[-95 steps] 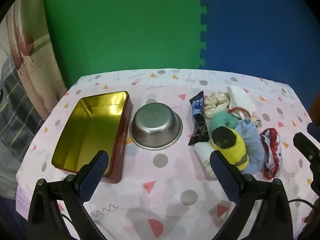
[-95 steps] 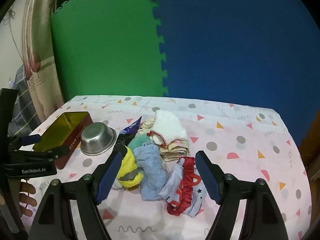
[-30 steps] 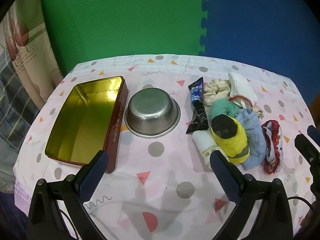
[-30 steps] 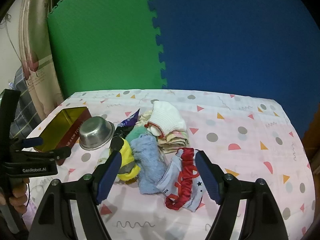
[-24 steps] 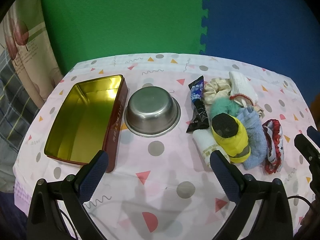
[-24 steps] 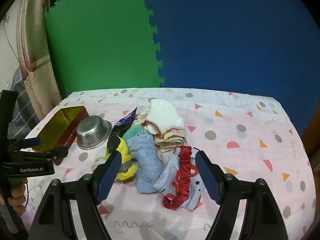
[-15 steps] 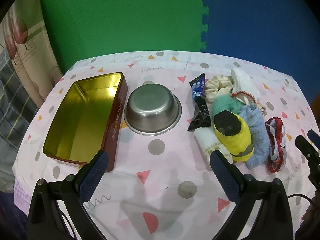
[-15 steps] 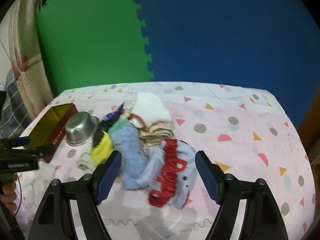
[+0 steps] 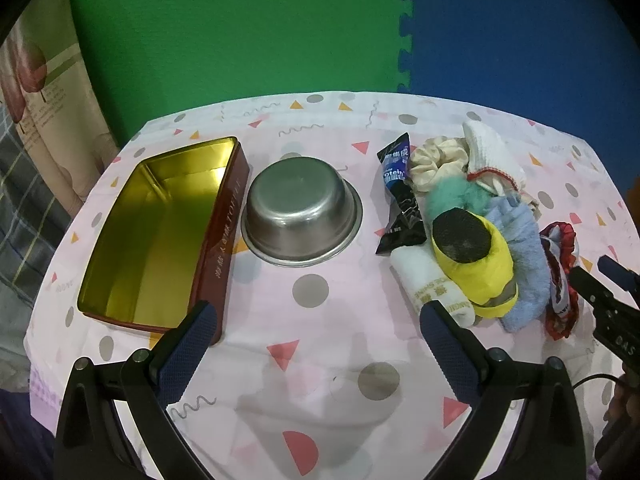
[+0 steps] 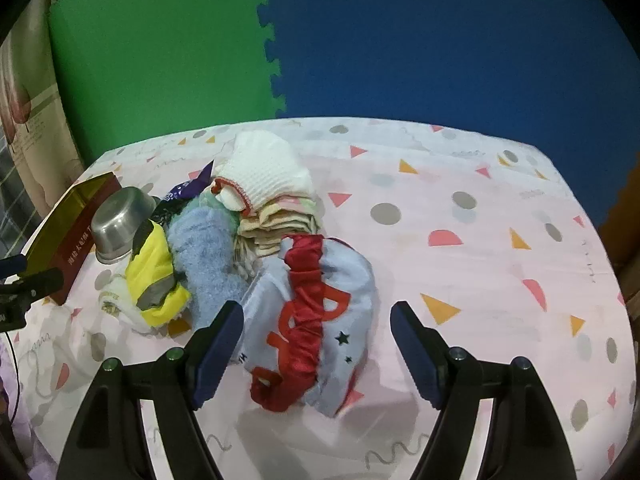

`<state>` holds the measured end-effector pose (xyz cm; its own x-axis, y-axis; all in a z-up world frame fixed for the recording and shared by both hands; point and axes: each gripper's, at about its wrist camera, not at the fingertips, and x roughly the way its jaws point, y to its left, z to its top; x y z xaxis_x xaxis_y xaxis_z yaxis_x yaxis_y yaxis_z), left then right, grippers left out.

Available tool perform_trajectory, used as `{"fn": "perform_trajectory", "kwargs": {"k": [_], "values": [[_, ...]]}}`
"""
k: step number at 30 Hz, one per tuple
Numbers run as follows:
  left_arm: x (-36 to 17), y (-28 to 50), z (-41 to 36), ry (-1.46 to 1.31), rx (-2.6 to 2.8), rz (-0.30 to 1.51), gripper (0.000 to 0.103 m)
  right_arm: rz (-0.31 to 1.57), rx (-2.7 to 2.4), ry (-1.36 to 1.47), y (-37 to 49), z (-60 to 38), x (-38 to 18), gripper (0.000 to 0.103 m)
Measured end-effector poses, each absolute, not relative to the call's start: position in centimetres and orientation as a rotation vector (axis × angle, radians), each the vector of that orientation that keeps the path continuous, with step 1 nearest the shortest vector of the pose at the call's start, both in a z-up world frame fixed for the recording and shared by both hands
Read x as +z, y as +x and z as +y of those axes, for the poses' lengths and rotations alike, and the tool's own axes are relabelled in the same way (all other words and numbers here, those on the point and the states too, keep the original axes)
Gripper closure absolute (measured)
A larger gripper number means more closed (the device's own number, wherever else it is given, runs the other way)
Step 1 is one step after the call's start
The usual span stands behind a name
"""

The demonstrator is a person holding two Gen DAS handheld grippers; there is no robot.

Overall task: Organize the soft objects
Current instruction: 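Grasp the light blue star-print cloth with red ruffle with the right tool, then grasp the yellow sock with black mesh top with the left tool while the right holds the cloth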

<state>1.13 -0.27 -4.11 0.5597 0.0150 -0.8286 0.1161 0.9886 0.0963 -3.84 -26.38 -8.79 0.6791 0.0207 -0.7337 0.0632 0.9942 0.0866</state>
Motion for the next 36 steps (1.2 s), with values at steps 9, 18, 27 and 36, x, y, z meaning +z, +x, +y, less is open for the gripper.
{"fn": "perform_trajectory", "kwargs": {"k": [9, 18, 27, 36], "values": [[-4.8, 1.8, -0.7, 0.151, -0.073, 0.988, 0.002, 0.914, -0.056, 0.061, -0.4, -26.7, -10.9, 0.025], [-5.5, 2.3, -1.7, 0.162, -0.096, 0.994, 0.002, 0.951, -0.016, 0.115, 0.6, -28.5, -12.8, 0.025], [-5.6, 2.4, -3.1, 0.178, -0.124, 0.988, 0.002, 0.922, 0.093, 0.116, 0.9, -27.1, -13.0, 0.066], [-5.0, 2.2, -5.8, 0.202, -0.2, 0.977, 0.002, 0.88, -0.028, 0.138, 0.5, -30.5, -12.9, 0.074]]}}
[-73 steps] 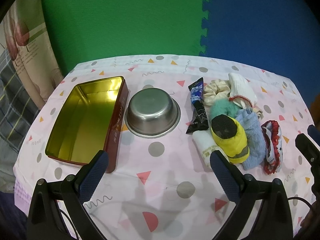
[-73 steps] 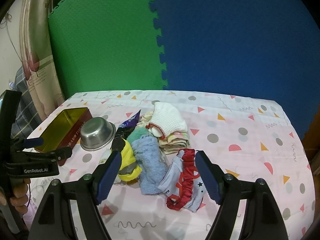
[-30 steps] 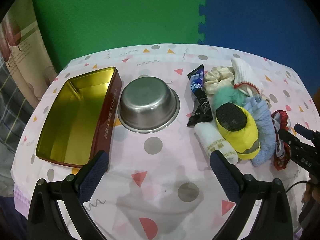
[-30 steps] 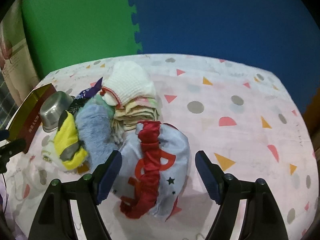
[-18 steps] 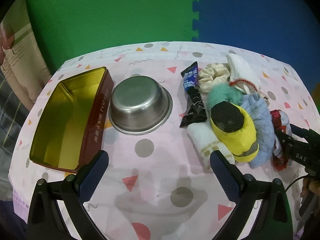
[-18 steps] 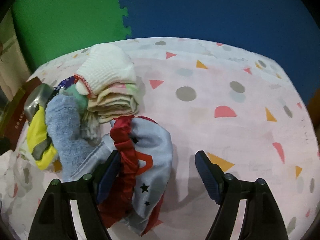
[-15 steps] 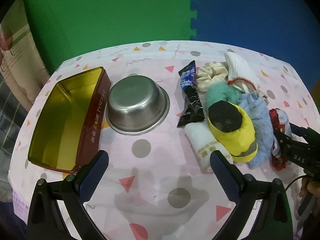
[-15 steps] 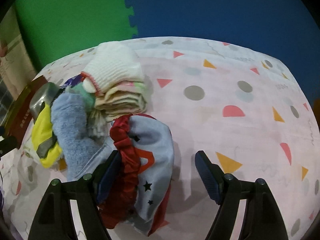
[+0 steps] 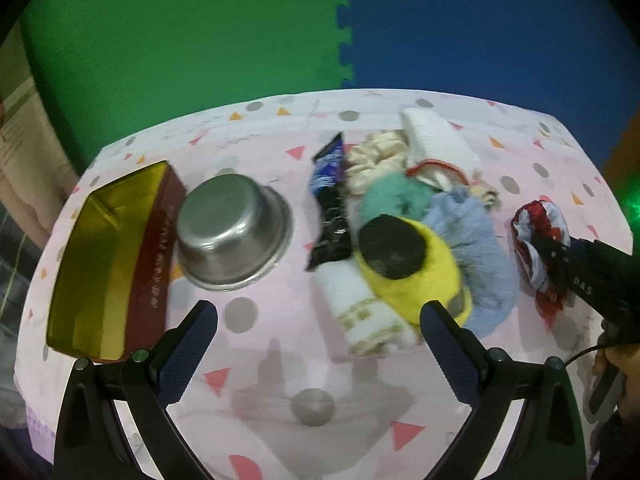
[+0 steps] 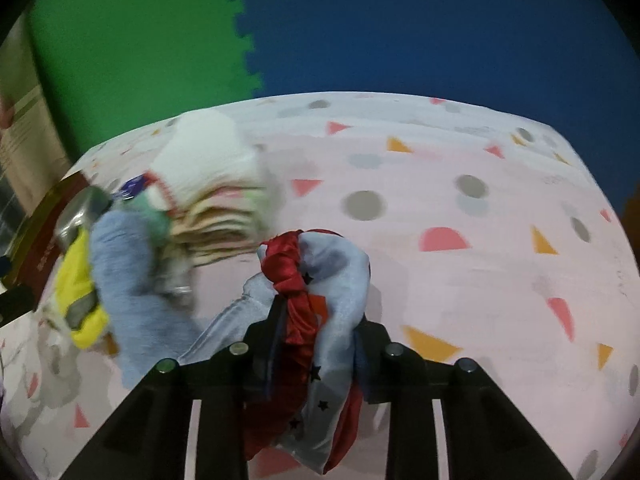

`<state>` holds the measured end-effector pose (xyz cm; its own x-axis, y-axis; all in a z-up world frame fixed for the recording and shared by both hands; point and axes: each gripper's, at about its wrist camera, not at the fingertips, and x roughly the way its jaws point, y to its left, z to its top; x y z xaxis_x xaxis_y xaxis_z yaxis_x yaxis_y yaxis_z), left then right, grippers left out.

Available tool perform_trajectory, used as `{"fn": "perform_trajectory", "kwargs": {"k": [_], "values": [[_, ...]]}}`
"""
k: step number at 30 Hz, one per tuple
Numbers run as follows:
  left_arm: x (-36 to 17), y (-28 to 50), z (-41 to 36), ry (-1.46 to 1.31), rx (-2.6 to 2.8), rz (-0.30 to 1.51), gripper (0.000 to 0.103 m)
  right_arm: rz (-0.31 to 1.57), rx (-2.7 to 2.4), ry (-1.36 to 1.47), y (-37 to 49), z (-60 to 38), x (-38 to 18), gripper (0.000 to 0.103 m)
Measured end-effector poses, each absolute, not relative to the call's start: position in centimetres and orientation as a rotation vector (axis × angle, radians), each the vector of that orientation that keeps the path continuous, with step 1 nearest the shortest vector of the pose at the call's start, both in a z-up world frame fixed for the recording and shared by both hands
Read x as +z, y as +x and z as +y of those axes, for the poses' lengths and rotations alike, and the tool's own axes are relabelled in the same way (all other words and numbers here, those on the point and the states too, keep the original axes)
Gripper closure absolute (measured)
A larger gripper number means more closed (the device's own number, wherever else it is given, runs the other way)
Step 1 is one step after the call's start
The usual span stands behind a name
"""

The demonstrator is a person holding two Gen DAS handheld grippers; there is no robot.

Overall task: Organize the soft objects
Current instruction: 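Grasp the yellow sock with black mesh top with the left tool while the right holds the cloth, then carry the yellow sock into the gold tin and open the left tool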

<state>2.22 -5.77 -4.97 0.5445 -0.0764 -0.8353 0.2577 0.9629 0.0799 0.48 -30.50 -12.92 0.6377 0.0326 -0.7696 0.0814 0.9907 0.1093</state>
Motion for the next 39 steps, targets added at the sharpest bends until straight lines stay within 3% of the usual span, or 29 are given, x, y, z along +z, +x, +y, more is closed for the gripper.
{"fn": "perform_trajectory", "kwargs": {"k": [16, 19, 22, 29, 39], "values": [[-6.9, 5.0, -10.1, 0.173, -0.237, 1.05, 0.005, 0.828, -0.082, 0.222, -0.7, -35.0, -14.0, 0.072], [-7.8, 5.3, -10.2, 0.172, -0.238, 1.073, 0.011, 0.825, -0.071, 0.246, -0.9, -35.3, -14.1, 0.072], [-8.4, 5.1, -10.0, 0.174, -0.259, 1.099, 0.029, 0.825, -0.073, 0.24, -0.9, -35.2, -14.1, 0.071], [-7.6, 4.0, -9.7, 0.199, -0.322, 1.068, 0.055, 0.824, -0.07, 0.246, -0.8, -35.2, -14.1, 0.071], [-5.5, 3.3, -9.0, 0.184, -0.374, 1.06, 0.061, 0.824, -0.066, 0.253, -0.8, -35.3, -14.1, 0.071]]}}
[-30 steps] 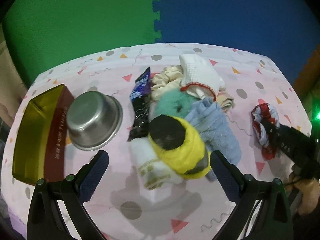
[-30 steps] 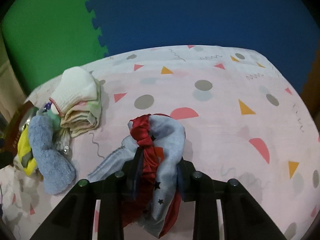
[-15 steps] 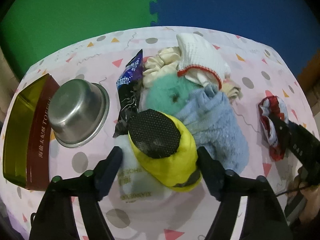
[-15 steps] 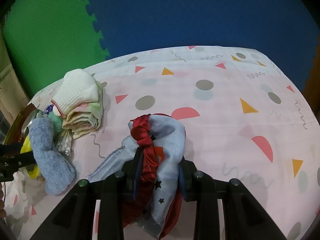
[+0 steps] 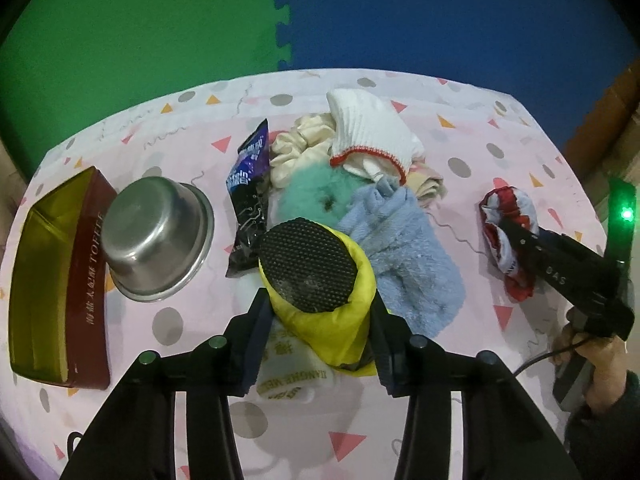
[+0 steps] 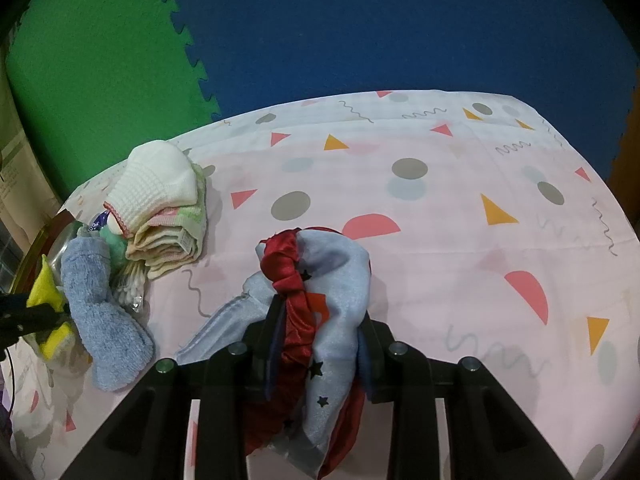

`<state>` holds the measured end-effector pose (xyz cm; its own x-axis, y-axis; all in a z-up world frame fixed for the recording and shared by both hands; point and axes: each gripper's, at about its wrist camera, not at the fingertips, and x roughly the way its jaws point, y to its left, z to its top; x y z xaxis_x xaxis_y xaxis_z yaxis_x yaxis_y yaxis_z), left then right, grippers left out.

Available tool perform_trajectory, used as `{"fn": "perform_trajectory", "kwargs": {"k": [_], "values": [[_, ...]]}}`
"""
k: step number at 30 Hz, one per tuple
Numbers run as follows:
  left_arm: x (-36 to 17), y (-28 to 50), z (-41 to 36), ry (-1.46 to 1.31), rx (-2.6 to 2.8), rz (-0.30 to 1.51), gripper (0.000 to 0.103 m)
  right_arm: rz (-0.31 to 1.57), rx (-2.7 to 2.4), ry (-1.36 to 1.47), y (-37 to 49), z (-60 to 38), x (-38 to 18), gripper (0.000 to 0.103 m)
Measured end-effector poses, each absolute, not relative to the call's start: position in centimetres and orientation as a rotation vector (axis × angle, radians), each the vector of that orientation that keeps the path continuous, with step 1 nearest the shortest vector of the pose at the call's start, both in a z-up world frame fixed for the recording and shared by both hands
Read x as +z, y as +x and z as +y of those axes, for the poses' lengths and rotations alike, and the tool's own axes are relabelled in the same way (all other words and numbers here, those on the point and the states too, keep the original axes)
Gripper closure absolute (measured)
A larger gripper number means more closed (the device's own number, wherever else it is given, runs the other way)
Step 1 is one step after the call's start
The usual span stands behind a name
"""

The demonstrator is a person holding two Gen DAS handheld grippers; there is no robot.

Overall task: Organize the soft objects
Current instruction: 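Carry the yellow sock into the gold tin and open the left tool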

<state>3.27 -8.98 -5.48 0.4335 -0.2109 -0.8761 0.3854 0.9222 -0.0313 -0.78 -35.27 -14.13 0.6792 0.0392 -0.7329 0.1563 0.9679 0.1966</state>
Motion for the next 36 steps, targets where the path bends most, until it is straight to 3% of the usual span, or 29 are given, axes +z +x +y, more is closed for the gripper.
{"fn": "perform_trajectory", "kwargs": {"k": [20, 36], "values": [[-1.4, 5.2, -3.5, -0.009, -0.39, 1.08, 0.06, 0.826, -0.066, 0.253, -0.7, -35.3, -14.1, 0.071], [-7.1, 5.9, -7.5, 0.091, -0.395, 1.151, 0.055, 0.825, -0.065, 0.256, -0.7, -35.3, -14.1, 0.071]]}}
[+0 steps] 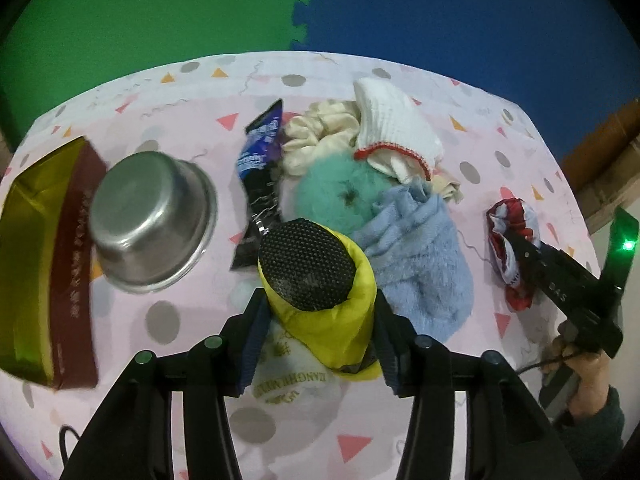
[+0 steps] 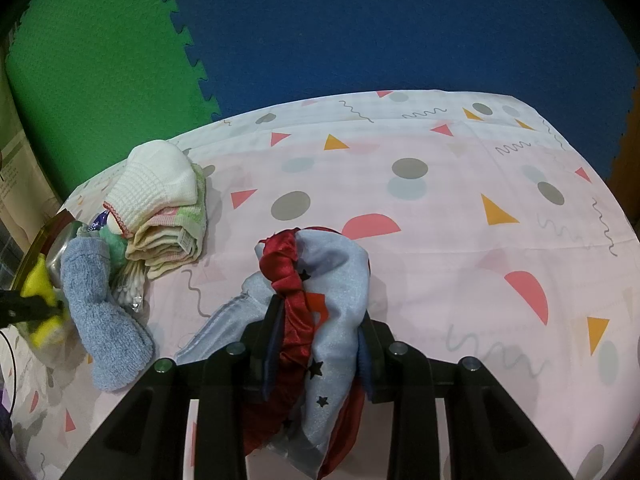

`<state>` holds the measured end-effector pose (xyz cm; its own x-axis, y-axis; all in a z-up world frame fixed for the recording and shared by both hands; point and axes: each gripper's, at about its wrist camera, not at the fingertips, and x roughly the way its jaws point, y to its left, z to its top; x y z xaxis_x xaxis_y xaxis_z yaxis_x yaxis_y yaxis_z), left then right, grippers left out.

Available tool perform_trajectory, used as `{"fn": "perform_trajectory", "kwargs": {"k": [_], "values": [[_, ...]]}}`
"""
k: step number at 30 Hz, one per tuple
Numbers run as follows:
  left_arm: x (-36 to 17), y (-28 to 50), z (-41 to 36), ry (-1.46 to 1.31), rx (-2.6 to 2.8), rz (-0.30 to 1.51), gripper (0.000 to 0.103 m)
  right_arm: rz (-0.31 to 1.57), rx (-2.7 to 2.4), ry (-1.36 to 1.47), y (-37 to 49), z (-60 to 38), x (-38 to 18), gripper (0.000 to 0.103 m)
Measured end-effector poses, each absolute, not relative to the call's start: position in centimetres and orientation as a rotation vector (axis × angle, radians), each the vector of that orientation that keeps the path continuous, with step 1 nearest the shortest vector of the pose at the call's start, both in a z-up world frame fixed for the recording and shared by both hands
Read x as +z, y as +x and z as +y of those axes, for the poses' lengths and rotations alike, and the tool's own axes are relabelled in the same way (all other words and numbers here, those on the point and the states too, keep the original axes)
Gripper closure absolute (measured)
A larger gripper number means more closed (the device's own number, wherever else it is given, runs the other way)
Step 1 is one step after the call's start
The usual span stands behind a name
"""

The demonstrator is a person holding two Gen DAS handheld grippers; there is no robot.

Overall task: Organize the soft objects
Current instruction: 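Carry the yellow sock into the gold tin and open the left tool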

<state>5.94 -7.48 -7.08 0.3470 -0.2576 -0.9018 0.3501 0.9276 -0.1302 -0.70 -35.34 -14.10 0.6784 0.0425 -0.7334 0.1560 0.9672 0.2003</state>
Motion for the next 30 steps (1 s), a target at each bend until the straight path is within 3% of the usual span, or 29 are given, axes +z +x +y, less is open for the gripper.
{"fn": "perform_trajectory", "kwargs": {"k": [9, 14, 30], "values": [[-8.7, 8.1, -9.1, 0.115, -0.377, 1.195, 0.052, 0.825, -0.065, 0.256, -0.7, -35.3, -14.1, 0.071], [-8.3, 8.1, -8.7, 0.091, -0.384, 1.206, 0.061, 0.825, -0.065, 0.257, -0.8, -35.4, -14.1, 0.071], [-2.4, 7.0, -5.9, 0.054, -0.385, 1.099, 0.062, 0.825, -0.064, 0.258, -0.7, -35.3, -14.1, 0.071]]}}
